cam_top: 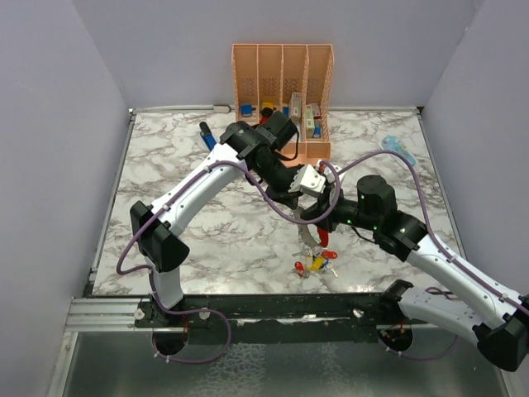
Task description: Put the keys on the keyring
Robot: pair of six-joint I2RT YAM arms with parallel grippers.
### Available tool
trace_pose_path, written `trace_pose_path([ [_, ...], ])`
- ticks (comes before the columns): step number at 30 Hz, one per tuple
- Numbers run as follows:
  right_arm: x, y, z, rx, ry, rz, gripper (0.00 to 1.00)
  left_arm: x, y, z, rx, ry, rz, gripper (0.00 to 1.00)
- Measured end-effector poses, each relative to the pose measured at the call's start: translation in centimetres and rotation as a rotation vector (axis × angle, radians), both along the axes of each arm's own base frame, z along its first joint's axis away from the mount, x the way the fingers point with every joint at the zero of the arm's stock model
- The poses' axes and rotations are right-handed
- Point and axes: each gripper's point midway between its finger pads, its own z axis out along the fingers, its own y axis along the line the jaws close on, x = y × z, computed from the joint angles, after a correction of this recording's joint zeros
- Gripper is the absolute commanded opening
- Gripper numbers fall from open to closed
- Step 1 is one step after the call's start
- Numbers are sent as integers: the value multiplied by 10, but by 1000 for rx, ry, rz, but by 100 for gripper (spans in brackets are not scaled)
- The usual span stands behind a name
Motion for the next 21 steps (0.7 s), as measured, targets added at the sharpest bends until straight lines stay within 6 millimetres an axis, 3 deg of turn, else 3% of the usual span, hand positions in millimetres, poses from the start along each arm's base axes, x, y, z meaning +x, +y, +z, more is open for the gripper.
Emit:
trace_pose_path([
  [21, -4, 1, -2, -22, -26, 47, 1, -3, 3, -7, 44, -30, -9, 0],
])
